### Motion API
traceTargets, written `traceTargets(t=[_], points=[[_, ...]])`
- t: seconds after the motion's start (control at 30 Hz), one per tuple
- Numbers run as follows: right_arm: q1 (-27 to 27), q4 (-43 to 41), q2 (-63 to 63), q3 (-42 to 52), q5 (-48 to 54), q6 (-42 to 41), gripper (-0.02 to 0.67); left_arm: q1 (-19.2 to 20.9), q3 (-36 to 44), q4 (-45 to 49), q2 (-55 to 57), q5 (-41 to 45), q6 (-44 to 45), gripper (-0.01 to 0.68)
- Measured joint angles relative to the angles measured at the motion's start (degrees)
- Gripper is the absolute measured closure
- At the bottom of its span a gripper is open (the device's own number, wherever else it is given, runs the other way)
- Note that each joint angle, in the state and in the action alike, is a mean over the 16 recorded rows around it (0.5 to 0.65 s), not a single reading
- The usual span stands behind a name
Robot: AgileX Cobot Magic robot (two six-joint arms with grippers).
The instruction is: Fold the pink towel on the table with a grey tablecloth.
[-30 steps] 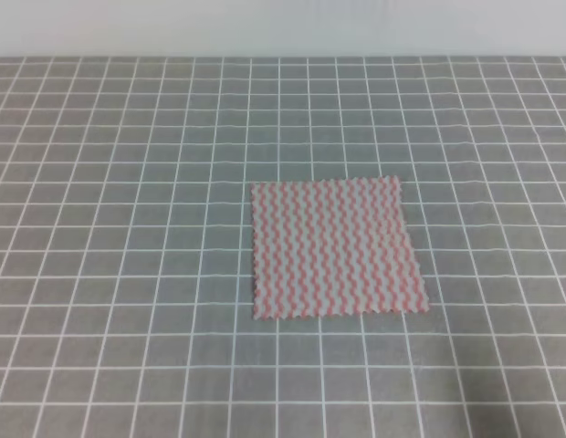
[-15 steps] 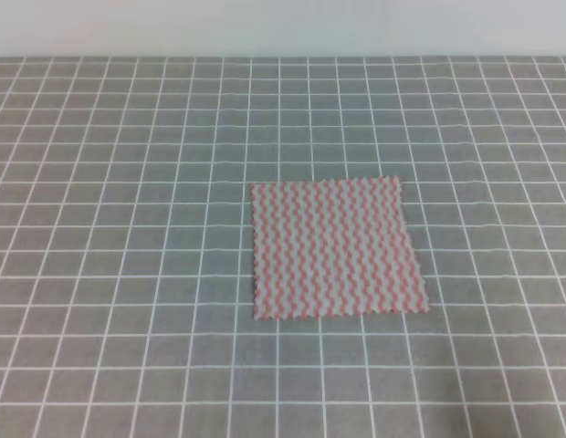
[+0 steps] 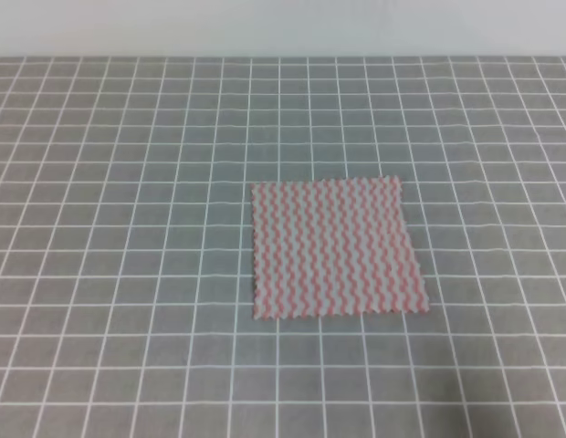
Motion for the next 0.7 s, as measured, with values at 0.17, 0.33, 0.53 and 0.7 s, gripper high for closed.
traceTargets(t=[0.17, 0.33, 0.53, 0.7], points=[[0.0, -3.9, 13.2, -9.2, 2.8, -5.2, 0.666, 0.0, -9.3, 1.4, 13.0, 7.6, 10.5, 0.673], [0.1, -8.5, 27.5, -19.9, 8.1, -10.3, 0.665, -0.5, -17.8, 1.5, 25.3, 14.4, 20.0, 0.673], [2.0, -15.4, 43.1, -31.5, 15.2, -10.4, 0.666, -2.5, -24.2, 1.1, 35.3, 18.2, 27.0, 0.673], [6.2, -24.6, 54.4, -39.8, 19.1, -4.9, 0.666, -4.9, -26.7, 0.8, 39.8, 18.7, 29.2, 0.673]])
